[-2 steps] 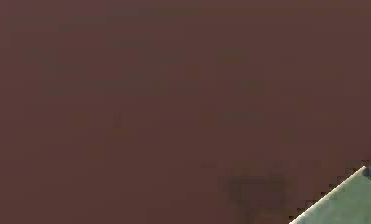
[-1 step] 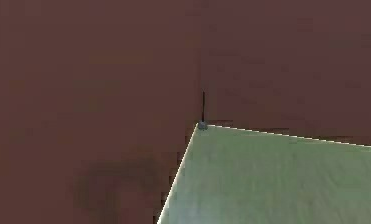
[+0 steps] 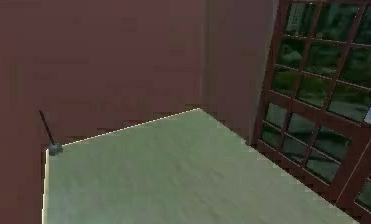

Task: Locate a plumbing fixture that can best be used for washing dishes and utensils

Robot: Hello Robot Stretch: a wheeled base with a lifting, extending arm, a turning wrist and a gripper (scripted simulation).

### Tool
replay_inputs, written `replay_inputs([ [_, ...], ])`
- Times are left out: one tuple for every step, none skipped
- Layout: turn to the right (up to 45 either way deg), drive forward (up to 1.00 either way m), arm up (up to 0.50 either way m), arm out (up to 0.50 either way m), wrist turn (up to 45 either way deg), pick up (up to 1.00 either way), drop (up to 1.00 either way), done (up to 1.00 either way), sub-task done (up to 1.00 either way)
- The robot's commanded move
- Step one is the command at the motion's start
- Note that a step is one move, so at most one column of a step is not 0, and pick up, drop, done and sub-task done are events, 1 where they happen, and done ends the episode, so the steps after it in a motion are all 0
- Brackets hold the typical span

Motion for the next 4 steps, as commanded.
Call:
replay_inputs([
  [45.0,0.0,0.0,0.0,0.0,0.0,0.0,0.0,0.0],
  [12.0,0.0,0.0,0.0,0.0,0.0,0.0,0.0,0.0],
  [3.0,0.0,0.0,0.0,0.0,0.0,0.0,0.0,0.0],
  [0.0,0.2,0.0,0.0,0.0,0.0,0.0,0.0,0.0],
])
